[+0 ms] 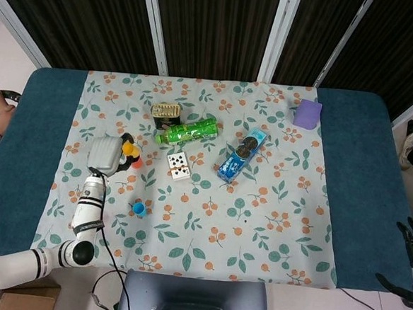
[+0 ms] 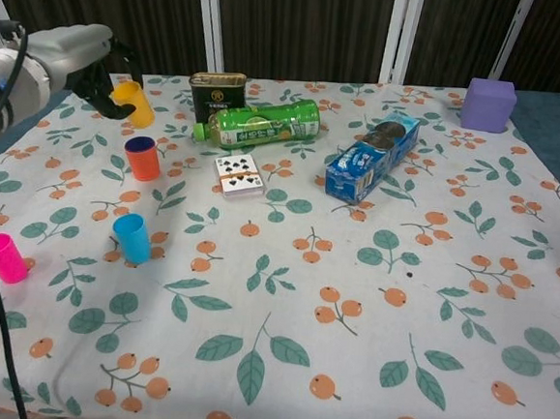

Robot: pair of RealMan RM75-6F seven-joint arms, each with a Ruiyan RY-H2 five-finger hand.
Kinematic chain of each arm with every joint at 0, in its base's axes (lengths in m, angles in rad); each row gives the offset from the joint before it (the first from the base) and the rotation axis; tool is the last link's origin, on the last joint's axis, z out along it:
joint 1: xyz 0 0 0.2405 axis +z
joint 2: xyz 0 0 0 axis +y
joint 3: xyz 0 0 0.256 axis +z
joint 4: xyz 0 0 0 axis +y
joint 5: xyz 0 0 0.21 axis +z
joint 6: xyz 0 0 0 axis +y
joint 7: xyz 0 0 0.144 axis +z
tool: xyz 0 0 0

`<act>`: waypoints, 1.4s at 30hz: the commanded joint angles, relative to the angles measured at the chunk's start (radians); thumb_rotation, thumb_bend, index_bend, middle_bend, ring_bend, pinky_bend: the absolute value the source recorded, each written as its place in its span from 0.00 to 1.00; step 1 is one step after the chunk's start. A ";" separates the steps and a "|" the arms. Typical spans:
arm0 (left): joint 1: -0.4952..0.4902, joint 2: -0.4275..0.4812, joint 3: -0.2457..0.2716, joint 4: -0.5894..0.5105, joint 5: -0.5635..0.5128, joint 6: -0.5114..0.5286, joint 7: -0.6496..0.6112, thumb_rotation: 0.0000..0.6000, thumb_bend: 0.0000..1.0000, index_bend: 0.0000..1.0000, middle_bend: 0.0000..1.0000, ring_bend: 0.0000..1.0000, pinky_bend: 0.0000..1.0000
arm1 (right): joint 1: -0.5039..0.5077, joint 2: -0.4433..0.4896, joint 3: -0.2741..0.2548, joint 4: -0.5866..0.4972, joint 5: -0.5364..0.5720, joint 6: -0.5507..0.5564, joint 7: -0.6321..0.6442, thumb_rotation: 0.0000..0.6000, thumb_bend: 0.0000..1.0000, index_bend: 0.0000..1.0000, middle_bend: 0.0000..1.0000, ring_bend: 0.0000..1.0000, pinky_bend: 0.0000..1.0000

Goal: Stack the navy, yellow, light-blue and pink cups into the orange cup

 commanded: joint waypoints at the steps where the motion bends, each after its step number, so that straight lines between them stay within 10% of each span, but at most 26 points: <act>1: -0.021 -0.029 -0.004 0.033 -0.021 -0.005 0.021 1.00 0.35 0.55 1.00 1.00 1.00 | -0.002 0.004 0.001 0.002 0.002 0.003 0.010 1.00 0.22 0.00 0.00 0.00 0.00; 18: -0.032 -0.086 0.031 0.163 -0.042 -0.050 0.016 1.00 0.35 0.54 1.00 1.00 1.00 | -0.009 0.010 -0.002 0.007 -0.008 0.014 0.029 1.00 0.22 0.00 0.00 0.00 0.00; 24: -0.032 -0.096 0.035 0.179 -0.043 -0.067 0.006 1.00 0.35 0.03 1.00 1.00 1.00 | -0.009 0.011 -0.001 0.007 -0.005 0.013 0.030 1.00 0.22 0.00 0.00 0.00 0.00; 26: -0.029 -0.090 0.036 0.165 -0.027 -0.064 -0.008 1.00 0.35 0.00 1.00 1.00 1.00 | -0.008 0.010 -0.001 0.007 -0.004 0.011 0.029 1.00 0.22 0.00 0.00 0.00 0.00; 32: 0.031 0.009 0.070 -0.080 0.047 -0.025 -0.055 1.00 0.35 0.00 1.00 1.00 1.00 | -0.004 0.011 -0.001 0.005 -0.001 0.000 0.025 1.00 0.22 0.00 0.00 0.00 0.00; 42: 0.205 0.249 0.307 -0.587 0.289 0.032 -0.108 1.00 0.34 0.02 1.00 1.00 1.00 | -0.001 0.009 -0.012 0.002 -0.022 -0.006 0.016 1.00 0.22 0.00 0.00 0.00 0.00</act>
